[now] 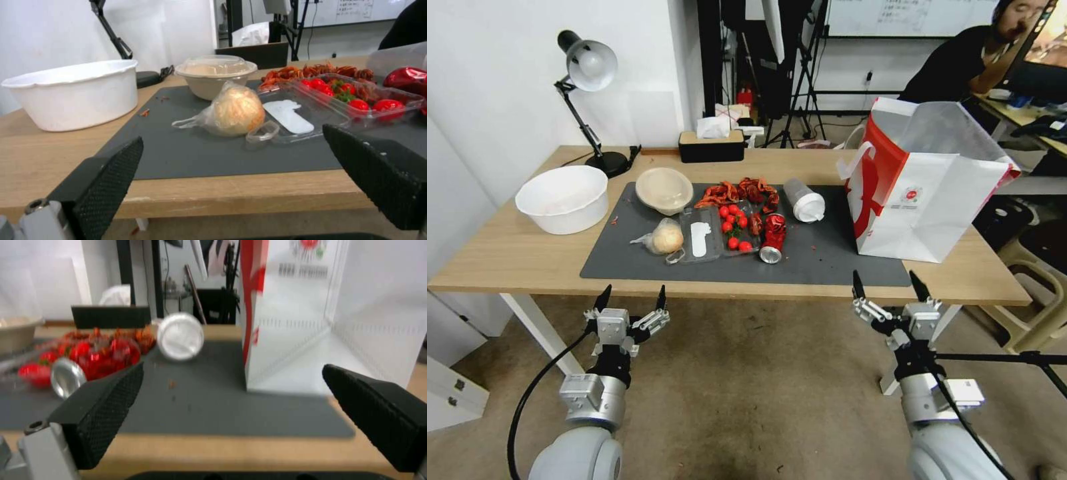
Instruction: Pick up the trash from the table and place it into the takeout bag.
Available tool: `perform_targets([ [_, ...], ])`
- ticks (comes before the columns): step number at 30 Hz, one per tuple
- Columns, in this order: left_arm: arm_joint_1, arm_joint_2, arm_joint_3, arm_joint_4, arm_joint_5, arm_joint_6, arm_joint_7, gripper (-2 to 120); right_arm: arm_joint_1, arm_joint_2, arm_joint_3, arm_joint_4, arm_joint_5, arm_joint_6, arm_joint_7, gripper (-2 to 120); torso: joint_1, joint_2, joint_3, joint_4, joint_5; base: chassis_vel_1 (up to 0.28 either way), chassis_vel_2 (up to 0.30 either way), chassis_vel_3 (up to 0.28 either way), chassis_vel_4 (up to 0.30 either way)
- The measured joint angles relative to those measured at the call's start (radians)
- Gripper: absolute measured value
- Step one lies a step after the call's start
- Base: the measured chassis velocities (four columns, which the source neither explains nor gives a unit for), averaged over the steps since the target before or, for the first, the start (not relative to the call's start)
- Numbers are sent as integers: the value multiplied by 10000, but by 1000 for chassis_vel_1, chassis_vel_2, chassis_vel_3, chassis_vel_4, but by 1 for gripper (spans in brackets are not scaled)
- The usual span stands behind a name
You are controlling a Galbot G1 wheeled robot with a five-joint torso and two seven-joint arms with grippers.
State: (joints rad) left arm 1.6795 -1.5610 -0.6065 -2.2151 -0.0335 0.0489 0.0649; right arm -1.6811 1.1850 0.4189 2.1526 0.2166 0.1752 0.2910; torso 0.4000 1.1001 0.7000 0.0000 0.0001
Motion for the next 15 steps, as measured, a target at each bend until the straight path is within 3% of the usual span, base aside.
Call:
perform_targets([
  [15,50,14,13,31,3,-46,-4,100,115,109,-235,-286,-109,46,239,100,1,0,0,0,-1,0,0,0,0],
])
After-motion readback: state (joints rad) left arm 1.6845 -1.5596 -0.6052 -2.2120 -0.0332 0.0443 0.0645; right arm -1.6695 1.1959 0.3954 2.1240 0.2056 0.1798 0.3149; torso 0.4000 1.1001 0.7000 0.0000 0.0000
